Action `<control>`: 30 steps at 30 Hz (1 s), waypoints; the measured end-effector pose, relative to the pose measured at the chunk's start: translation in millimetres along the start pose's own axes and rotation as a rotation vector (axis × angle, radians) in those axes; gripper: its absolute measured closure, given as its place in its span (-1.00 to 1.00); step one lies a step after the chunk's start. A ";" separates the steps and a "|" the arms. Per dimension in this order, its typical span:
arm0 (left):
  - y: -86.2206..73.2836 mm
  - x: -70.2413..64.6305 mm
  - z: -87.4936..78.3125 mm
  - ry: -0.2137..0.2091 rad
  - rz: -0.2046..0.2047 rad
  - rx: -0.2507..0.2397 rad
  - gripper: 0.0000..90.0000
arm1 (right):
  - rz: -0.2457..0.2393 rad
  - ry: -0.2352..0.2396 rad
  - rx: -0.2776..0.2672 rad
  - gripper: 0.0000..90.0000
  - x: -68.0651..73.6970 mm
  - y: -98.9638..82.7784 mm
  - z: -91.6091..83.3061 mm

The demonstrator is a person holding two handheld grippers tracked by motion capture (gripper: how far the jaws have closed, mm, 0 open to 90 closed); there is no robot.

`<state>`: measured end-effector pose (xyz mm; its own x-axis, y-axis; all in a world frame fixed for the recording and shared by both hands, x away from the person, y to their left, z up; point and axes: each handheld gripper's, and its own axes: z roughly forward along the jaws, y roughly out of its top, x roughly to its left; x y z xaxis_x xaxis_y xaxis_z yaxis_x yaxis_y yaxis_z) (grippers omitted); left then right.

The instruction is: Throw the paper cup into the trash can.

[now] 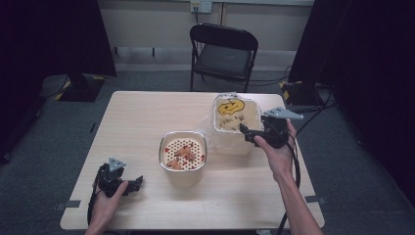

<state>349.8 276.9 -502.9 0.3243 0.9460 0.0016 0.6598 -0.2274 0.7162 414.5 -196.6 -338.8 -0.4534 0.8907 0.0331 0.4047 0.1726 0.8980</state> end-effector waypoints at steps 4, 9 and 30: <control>0.0 0.0 0.0 0.000 0.000 0.000 -0.99 | 0.004 -0.018 0.006 -0.68 0.7 -17.2 -13.2; 0.0 0.0 0.0 0.000 0.000 0.000 -0.99 | 0.008 -0.023 0.025 -0.68 -0.5 -38.7 -23.2; 0.0 0.0 0.0 0.000 0.000 -0.001 -0.99 | 0.032 -0.031 0.175 -0.68 2.2 -140.9 -9.1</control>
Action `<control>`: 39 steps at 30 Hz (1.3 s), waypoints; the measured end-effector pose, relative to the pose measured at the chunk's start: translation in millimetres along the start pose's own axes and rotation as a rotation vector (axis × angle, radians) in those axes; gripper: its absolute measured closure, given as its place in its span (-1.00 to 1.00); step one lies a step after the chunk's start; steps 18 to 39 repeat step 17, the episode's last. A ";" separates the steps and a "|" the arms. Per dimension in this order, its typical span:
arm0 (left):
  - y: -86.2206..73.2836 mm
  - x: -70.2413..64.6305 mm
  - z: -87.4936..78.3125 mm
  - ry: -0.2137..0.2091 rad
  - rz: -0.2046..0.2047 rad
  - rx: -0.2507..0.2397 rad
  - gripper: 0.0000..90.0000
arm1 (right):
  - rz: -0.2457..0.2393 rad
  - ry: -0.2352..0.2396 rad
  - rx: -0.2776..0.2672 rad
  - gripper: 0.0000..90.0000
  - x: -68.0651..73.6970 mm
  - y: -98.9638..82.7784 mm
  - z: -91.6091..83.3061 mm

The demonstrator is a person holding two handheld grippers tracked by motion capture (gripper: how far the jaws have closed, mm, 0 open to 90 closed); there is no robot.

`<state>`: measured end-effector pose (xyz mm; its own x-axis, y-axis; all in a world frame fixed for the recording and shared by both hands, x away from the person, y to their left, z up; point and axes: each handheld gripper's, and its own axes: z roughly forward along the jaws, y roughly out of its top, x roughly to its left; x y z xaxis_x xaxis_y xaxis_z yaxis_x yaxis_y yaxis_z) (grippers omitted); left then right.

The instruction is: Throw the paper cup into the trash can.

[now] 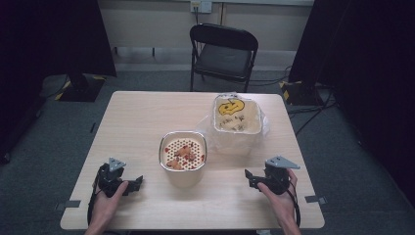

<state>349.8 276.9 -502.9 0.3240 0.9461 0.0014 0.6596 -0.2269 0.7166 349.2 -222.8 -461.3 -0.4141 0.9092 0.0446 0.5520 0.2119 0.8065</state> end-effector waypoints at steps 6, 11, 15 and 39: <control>0.0 0.0 0.0 0.000 0.000 0.000 -0.99 | 0.018 -0.055 0.068 -0.67 -10.9 -17.8 16.2; 0.0 0.0 0.0 0.000 0.000 0.000 -0.99 | -0.006 -0.070 0.112 -0.68 -13.0 -27.1 24.1; 0.0 0.0 0.0 0.000 0.000 0.000 -0.99 | -0.012 -0.079 0.108 -0.70 -12.7 -28.8 25.1; 0.0 0.0 0.0 -0.001 0.000 0.000 -0.99 | -0.007 -0.078 0.111 -0.70 -12.8 -28.8 25.0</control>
